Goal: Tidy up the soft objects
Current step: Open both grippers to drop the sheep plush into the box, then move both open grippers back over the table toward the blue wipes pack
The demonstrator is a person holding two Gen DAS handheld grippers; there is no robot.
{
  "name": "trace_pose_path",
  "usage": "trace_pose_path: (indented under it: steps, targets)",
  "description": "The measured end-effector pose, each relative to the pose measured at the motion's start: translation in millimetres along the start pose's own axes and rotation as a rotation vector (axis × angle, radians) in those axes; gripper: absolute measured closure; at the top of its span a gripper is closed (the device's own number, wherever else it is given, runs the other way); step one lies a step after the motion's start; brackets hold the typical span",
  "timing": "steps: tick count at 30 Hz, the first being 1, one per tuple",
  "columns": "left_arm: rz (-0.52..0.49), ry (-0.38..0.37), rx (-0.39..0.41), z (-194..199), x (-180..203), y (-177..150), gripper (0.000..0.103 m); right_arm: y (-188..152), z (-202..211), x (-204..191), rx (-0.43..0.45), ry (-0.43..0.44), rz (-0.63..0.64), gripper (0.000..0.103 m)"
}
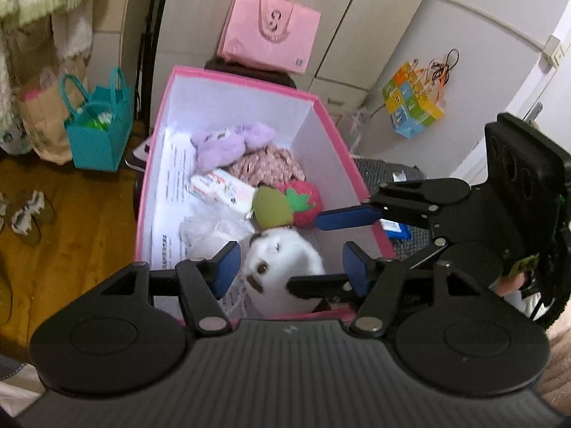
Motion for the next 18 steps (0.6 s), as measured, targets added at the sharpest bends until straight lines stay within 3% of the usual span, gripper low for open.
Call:
trace_pose_path:
  steps: [8,18]
  targets:
    - [-0.083,0.033,0.058,44.9,28.5,-4.7,0.038,-17.9,61.7,5.3,0.086,-0.024,-0.073,0.028]
    - [-0.207,0.085,0.078,91.0,72.0,-21.8,0.036,-47.2,134.7,-14.4,0.177,-0.071,-0.072,0.028]
Point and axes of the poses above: each gripper's, at about its wrist camera, not at the fingertips, and z roughly against the way its jaws point, x to its right, y to its top, the point moved 5 cm from there along -z, roughly the way its jaws point, and after that the axes turned 7 degrees about -x, right-handed, at the moved point
